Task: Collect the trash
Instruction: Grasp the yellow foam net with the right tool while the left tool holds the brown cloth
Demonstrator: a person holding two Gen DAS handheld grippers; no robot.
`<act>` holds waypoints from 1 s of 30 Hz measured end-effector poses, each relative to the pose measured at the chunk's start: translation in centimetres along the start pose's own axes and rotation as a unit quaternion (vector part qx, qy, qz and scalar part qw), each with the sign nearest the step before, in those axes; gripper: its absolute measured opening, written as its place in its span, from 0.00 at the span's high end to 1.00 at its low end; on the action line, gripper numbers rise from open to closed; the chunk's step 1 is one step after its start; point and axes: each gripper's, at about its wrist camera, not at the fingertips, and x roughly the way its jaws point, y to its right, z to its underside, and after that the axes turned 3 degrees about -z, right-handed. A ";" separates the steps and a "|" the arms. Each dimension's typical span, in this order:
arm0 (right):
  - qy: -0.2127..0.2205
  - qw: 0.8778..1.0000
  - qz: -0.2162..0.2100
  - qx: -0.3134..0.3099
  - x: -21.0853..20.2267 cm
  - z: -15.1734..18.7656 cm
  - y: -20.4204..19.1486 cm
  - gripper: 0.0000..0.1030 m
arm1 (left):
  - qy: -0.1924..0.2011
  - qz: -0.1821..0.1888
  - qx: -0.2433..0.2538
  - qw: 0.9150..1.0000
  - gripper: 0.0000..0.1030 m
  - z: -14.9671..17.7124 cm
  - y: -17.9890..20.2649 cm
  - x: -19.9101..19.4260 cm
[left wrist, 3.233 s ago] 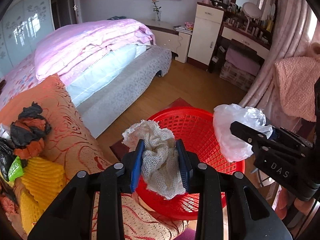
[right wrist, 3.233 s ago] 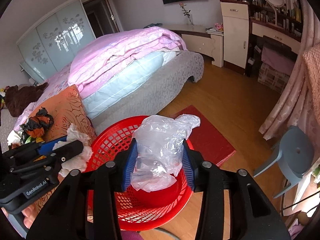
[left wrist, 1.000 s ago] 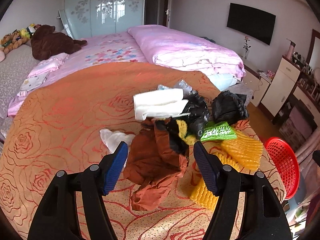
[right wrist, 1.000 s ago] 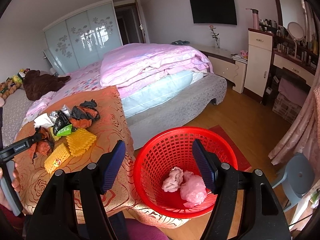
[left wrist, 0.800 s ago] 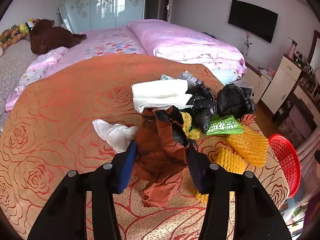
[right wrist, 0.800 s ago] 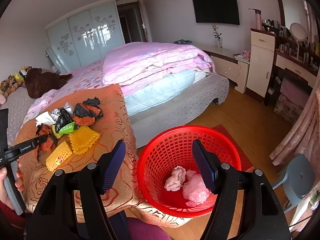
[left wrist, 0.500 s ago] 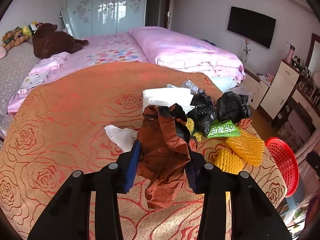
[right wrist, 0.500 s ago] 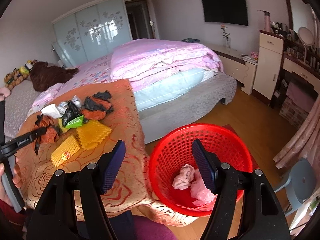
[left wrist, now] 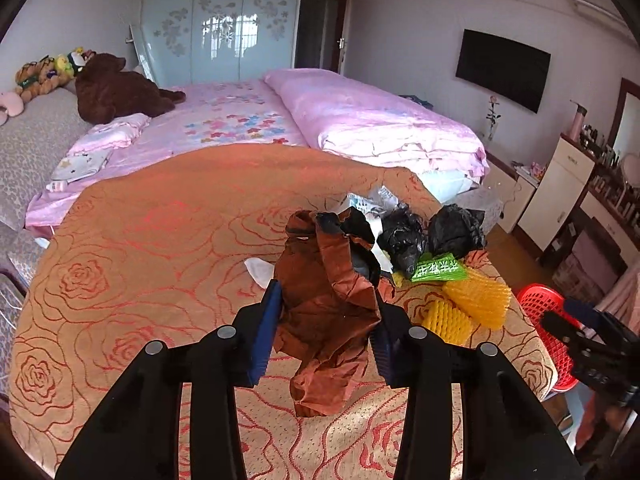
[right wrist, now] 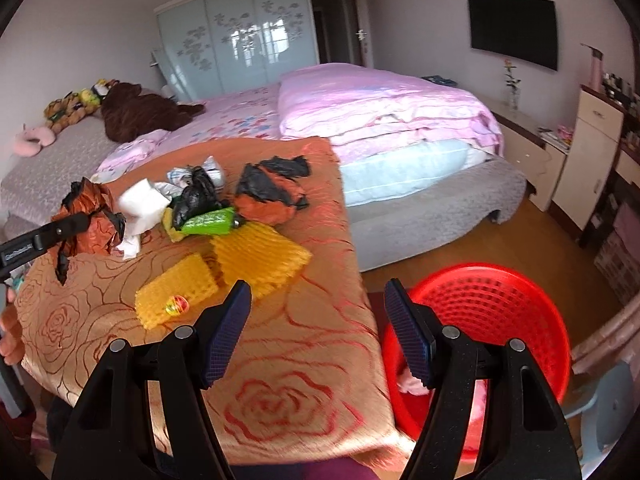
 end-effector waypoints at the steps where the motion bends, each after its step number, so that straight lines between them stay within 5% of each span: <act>1: 0.000 1.000 -0.004 -0.003 0.4 -0.3 -0.3 0.35 | 0.002 -0.001 0.001 1.000 0.62 0.0 0.0 -0.1; 10: -0.022 0.998 -0.022 -0.045 4.1 -1.3 -3.1 0.38 | 0.004 0.003 -0.006 1.000 0.62 0.1 -0.7 -0.4; 21: -0.067 0.995 -0.038 -0.065 7.2 -0.6 -4.0 0.57 | 0.001 0.001 -0.023 1.000 0.62 0.1 -1.6 -0.8; 30: -0.064 0.994 -0.035 -0.083 7.5 -0.4 -4.5 0.78 | -0.003 0.000 -0.027 1.000 0.62 0.3 -1.7 -0.6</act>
